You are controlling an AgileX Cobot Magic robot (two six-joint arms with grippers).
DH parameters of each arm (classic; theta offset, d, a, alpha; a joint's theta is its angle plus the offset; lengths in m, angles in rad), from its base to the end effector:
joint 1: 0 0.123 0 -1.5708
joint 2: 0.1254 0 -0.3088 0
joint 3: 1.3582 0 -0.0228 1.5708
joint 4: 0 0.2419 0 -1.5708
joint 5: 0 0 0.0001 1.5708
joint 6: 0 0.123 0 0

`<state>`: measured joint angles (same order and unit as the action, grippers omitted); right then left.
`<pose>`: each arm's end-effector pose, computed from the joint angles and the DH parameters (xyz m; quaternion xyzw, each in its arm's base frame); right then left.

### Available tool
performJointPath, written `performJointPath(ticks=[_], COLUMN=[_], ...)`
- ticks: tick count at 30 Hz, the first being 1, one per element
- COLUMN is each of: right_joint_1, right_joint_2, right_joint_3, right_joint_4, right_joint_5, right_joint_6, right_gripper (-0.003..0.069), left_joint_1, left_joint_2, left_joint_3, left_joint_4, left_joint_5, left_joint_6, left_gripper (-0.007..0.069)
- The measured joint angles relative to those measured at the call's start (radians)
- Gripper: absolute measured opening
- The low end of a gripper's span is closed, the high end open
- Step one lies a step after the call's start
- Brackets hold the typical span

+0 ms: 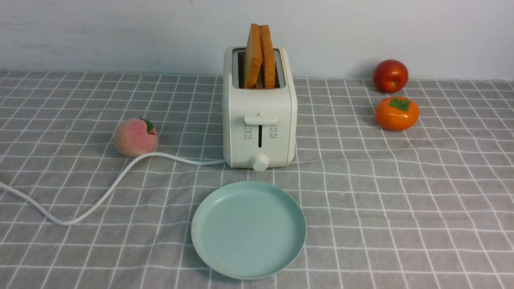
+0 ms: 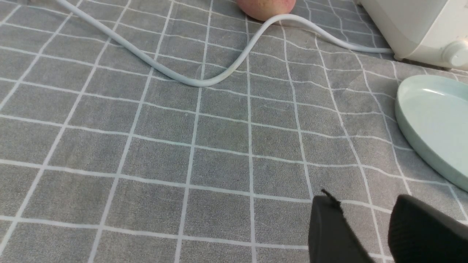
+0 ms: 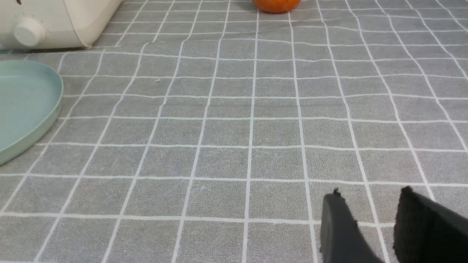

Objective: Take toasted bread from bread machine on grey coffee table place on plate.
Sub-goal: 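Reach for a toast slice standing in the toaster with the left gripper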

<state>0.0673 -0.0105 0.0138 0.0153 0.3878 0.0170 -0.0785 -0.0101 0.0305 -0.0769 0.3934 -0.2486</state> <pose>0.0495 0.0041 0.1645 -0.0163 0.8058 0.0315 0.5911 0.0491 -0.0075 0.1580 -0.0892 0.8074 -0.1270 0.5692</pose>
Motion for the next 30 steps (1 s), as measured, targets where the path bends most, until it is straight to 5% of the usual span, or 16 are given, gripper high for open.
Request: performJointPath(ticks=[7, 16, 22, 28, 30], right_joint_1=[0.000, 0.000, 0.000, 0.000, 0.000], right_joint_2=[0.000, 0.000, 0.000, 0.000, 0.000], right_joint_3=[0.000, 0.011, 0.011, 0.002, -0.062], right_joint_4=[0.007, 0.341, 0.426, 0.477, 0.494], right_joint_5=[-0.002, -0.201, -0.284, -0.370, -0.343], right_joint_6=[0.003, 0.133, 0.122, 0.112, 0.126], right_gripper=[0.0239, 0.0239, 0.0239, 0.0239, 0.0235], left_joint_1=[0.000, 0.000, 0.000, 0.000, 0.000], left_joint_2=[0.000, 0.000, 0.000, 0.000, 0.000], left_joint_3=[0.000, 0.000, 0.000, -0.004, -0.057], left_joint_4=[-0.054, -0.366, -0.459, -0.476, -0.476], left_joint_5=[-0.068, -0.393, -0.524, -0.616, -0.611], left_joint_6=[-0.036, -0.147, -0.151, -0.151, -0.136], left_gripper=[0.0238, 0.0238, 0.0228, 0.0001, -0.0014])
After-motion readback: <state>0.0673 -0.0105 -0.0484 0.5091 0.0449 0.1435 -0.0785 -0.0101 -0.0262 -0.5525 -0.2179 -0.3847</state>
